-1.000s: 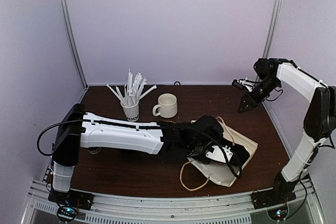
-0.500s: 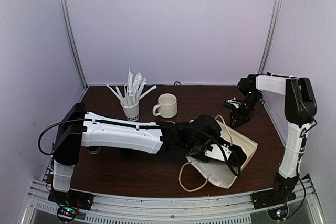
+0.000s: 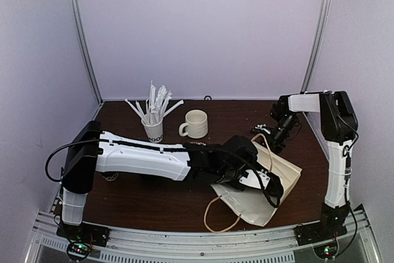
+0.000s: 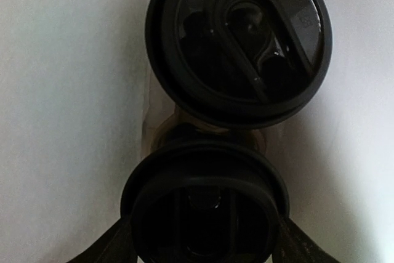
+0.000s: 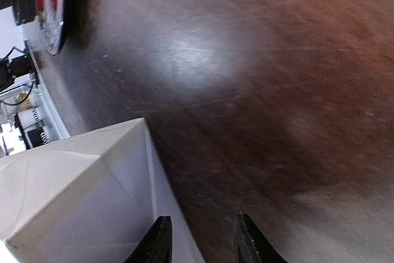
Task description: Pack the takeout coffee
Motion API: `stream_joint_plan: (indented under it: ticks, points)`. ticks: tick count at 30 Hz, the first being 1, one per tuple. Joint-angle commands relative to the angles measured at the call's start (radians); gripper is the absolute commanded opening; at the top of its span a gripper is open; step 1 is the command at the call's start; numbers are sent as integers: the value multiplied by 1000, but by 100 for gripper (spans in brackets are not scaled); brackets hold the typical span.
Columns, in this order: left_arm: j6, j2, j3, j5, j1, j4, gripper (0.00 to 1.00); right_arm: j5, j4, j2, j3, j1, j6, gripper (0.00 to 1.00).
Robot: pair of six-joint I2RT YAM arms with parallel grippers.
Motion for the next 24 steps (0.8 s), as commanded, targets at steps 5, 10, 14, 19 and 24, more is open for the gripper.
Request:
stream_joint_plan:
  ticks: [5, 10, 14, 19, 24]
  points:
    - [-13, -39, -34, 5, 15, 6, 63, -219, -152, 54, 58, 62, -114, 35]
    - [-16, -71, -47, -4, 10, -2, 63, -272, -213, 75, 75, 87, -154, 35]
    - [-43, -117, -75, 16, 5, -31, 63, -322, -273, 91, 94, 93, -181, 35]
    - [-72, -181, -116, 19, -25, -94, 63, -388, -402, 137, 114, 138, -270, 35]
    - [-97, -178, -88, 74, -28, -192, 63, -368, -405, 176, 151, 163, -265, 36]
